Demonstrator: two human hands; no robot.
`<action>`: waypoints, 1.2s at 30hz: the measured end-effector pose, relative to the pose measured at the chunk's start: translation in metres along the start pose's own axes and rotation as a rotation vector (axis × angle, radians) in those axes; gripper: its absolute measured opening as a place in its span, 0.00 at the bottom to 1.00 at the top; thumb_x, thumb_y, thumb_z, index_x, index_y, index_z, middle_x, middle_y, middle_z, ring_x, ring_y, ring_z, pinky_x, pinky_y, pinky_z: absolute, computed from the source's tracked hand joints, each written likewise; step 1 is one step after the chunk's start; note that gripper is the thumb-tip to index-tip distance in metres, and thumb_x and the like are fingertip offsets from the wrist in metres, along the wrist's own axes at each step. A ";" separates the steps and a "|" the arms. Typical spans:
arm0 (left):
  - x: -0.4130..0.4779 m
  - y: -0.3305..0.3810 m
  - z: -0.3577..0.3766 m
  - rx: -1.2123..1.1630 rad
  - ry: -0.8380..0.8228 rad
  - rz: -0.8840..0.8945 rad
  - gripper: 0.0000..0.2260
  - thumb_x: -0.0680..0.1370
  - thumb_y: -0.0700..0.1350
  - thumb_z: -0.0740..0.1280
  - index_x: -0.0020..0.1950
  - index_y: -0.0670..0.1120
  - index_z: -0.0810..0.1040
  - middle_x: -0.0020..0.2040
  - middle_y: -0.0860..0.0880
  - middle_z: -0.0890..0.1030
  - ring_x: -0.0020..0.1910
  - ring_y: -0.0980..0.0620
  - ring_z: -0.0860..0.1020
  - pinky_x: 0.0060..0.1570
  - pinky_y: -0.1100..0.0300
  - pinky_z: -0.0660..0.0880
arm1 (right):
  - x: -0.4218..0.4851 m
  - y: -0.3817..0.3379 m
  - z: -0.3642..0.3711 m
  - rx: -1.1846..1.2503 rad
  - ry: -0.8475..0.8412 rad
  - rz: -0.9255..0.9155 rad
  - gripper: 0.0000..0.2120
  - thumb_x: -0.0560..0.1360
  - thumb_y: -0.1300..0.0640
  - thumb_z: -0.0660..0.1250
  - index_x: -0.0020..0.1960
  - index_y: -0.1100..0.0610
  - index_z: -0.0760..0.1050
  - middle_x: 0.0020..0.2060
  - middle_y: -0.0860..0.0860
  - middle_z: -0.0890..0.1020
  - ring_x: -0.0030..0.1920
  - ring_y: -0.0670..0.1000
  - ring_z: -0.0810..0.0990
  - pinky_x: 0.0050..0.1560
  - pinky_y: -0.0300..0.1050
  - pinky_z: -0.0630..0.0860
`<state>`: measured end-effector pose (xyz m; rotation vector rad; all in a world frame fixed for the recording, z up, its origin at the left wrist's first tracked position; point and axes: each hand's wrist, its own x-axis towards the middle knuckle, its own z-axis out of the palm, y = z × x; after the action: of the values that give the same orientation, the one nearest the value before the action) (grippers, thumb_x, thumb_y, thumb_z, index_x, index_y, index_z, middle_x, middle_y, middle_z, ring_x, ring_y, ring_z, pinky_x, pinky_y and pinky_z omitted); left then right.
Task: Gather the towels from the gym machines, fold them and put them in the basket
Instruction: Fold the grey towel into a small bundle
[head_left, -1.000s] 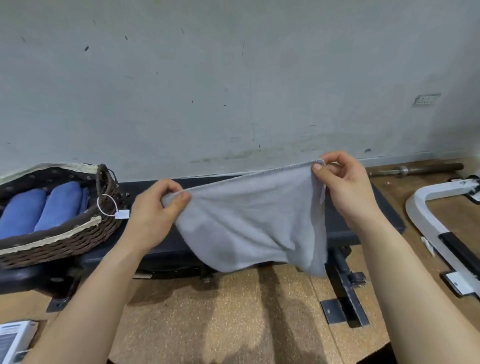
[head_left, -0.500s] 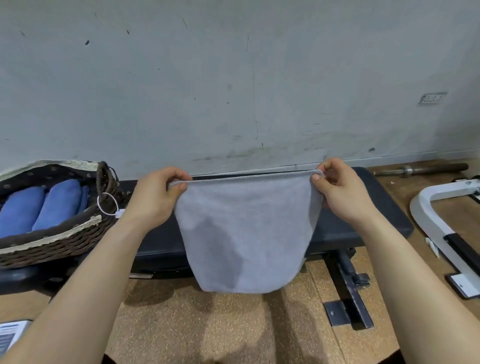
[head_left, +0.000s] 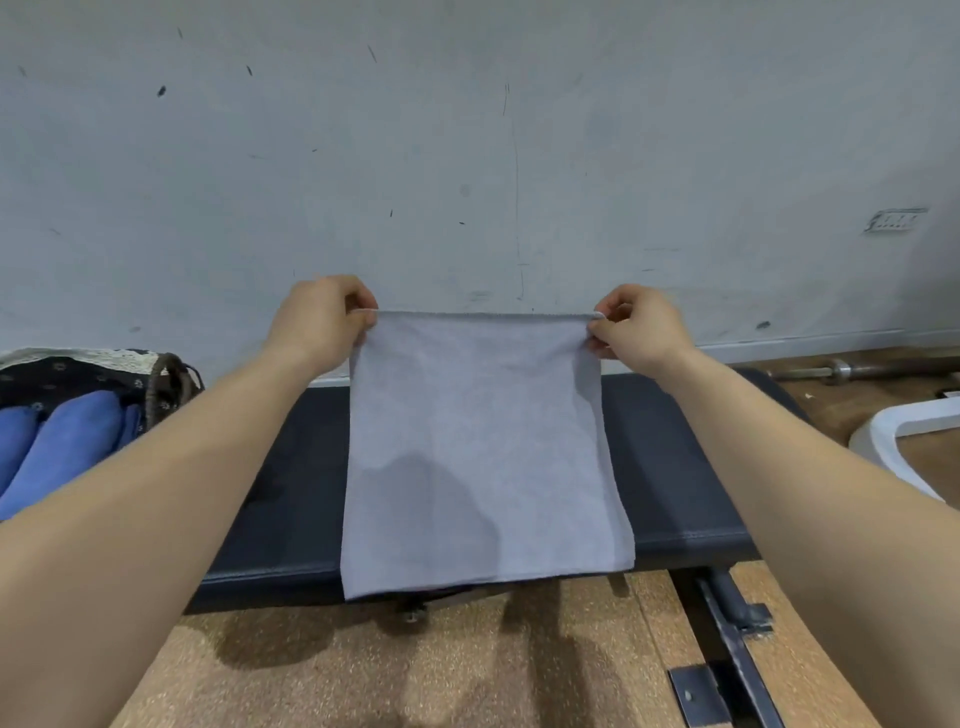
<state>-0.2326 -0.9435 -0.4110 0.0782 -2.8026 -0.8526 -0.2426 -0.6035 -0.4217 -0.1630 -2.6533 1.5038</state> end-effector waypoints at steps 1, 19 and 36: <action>0.000 -0.001 -0.002 -0.039 0.026 0.002 0.03 0.78 0.41 0.69 0.45 0.49 0.80 0.39 0.50 0.83 0.41 0.49 0.80 0.46 0.59 0.72 | -0.001 0.000 0.000 0.043 0.005 0.001 0.06 0.74 0.65 0.69 0.40 0.57 0.76 0.35 0.54 0.83 0.41 0.58 0.86 0.50 0.58 0.83; -0.147 -0.045 0.018 0.004 -0.112 0.110 0.05 0.74 0.47 0.72 0.44 0.57 0.78 0.47 0.58 0.77 0.47 0.57 0.76 0.49 0.57 0.75 | -0.119 0.066 -0.002 -0.298 -0.196 -0.133 0.07 0.71 0.62 0.73 0.38 0.52 0.77 0.48 0.40 0.81 0.48 0.39 0.81 0.45 0.37 0.76; -0.168 -0.053 0.025 0.426 -0.344 0.274 0.05 0.74 0.59 0.70 0.43 0.60 0.76 0.48 0.61 0.73 0.51 0.58 0.72 0.44 0.58 0.74 | -0.144 0.074 -0.015 -0.897 -0.395 -0.224 0.08 0.73 0.51 0.68 0.50 0.42 0.79 0.54 0.41 0.76 0.52 0.47 0.77 0.49 0.51 0.80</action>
<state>-0.0745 -0.9548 -0.4922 -0.4157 -3.1614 -0.2125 -0.0946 -0.5722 -0.4812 0.4049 -3.3026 0.2114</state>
